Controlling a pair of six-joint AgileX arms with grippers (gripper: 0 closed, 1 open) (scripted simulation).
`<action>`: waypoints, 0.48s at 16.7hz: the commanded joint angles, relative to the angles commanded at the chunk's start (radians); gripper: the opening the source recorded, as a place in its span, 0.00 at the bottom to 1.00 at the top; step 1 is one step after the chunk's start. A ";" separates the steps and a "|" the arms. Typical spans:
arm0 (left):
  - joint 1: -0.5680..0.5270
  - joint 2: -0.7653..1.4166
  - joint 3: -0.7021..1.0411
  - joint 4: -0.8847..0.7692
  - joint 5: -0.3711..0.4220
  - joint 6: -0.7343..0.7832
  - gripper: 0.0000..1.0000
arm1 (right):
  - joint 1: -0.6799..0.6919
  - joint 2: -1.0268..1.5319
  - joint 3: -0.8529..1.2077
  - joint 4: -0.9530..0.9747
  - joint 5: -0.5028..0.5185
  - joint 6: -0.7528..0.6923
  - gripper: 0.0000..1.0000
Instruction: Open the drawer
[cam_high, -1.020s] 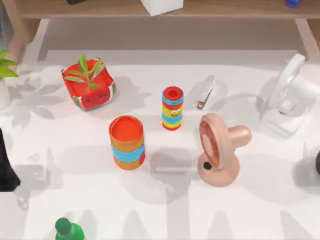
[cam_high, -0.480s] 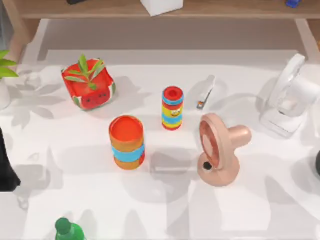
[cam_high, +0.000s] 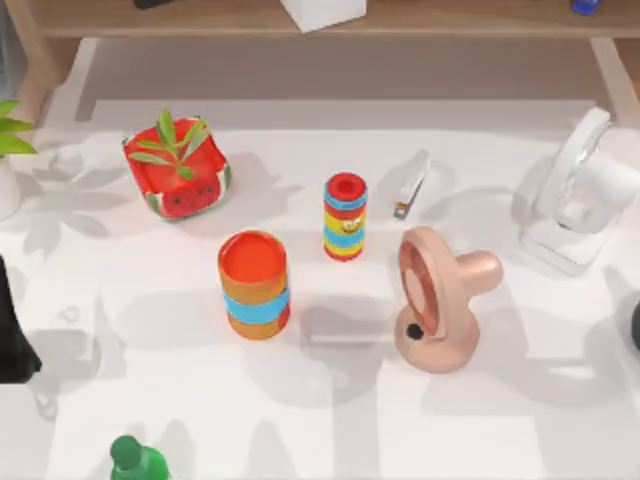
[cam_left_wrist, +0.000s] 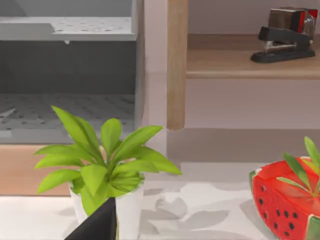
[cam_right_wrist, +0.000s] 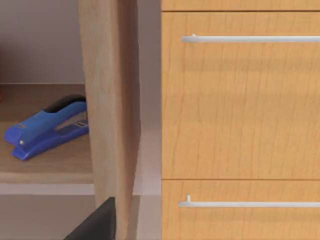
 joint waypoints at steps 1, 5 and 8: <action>0.000 0.000 0.000 0.000 0.000 0.000 1.00 | -0.011 0.032 0.012 0.021 -0.011 0.000 1.00; 0.000 0.000 0.000 0.000 0.000 0.000 1.00 | -0.023 0.065 0.025 0.043 -0.022 0.000 1.00; 0.000 0.000 0.000 0.000 0.000 0.000 1.00 | -0.019 0.063 0.021 0.041 -0.020 -0.001 1.00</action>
